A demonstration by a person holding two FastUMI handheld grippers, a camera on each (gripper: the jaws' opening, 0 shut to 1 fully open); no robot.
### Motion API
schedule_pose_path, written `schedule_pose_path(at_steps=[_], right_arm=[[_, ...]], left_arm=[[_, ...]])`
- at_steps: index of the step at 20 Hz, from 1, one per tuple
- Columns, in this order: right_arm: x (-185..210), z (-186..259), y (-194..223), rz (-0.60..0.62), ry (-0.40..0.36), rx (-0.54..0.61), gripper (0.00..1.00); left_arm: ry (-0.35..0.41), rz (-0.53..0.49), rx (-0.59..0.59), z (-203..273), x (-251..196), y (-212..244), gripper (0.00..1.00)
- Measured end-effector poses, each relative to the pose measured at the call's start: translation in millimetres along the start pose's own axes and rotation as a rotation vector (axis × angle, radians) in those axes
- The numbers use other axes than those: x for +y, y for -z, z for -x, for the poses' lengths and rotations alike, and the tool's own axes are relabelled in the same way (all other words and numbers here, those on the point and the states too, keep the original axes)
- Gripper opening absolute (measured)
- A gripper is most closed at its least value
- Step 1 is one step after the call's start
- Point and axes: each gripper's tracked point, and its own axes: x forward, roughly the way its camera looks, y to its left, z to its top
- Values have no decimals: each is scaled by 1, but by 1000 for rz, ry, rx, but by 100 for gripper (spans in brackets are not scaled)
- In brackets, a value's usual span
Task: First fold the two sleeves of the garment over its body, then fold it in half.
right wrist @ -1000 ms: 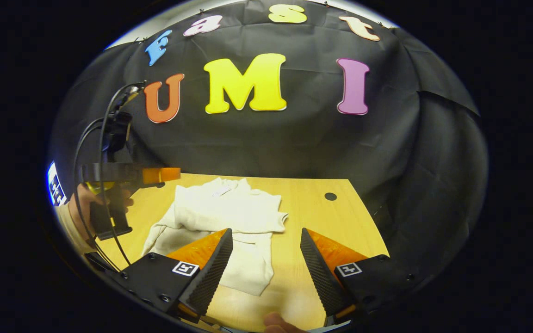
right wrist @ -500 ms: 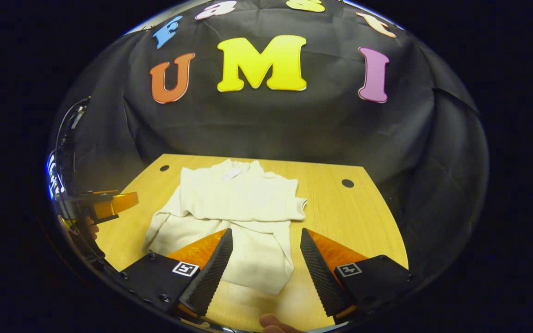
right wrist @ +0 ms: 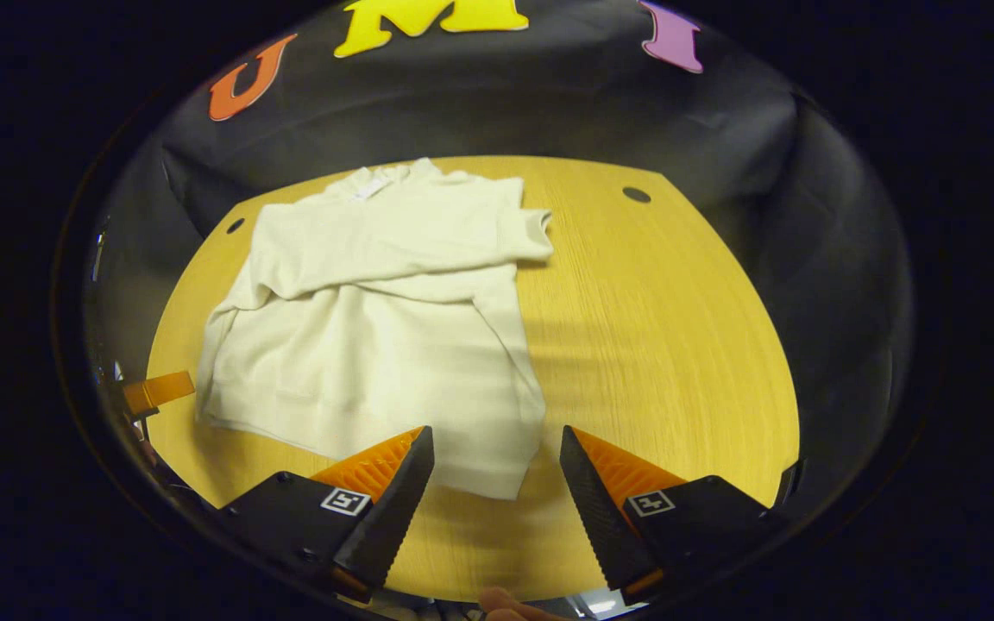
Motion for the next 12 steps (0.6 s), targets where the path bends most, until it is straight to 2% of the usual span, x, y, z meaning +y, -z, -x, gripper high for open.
schedule_pose_path(at_steps=[2, 5, 8, 12], right_arm=[[-3, -14, 14, -18, 16, 70, 92], [4, -25, 24, -53, -9, 141, 92], [15, -33, 28, -39, -45, 195, 92], [17, -36, 26, 5, -37, 242, 91]], left_arm=[[9, 12, 76, -13, -7, 11, 98], [-4, 9, 181, -27, -9, 23, 98], [-26, -20, 248, -35, -8, 28, 99], [-59, -76, 340, -35, -13, 30, 99]])
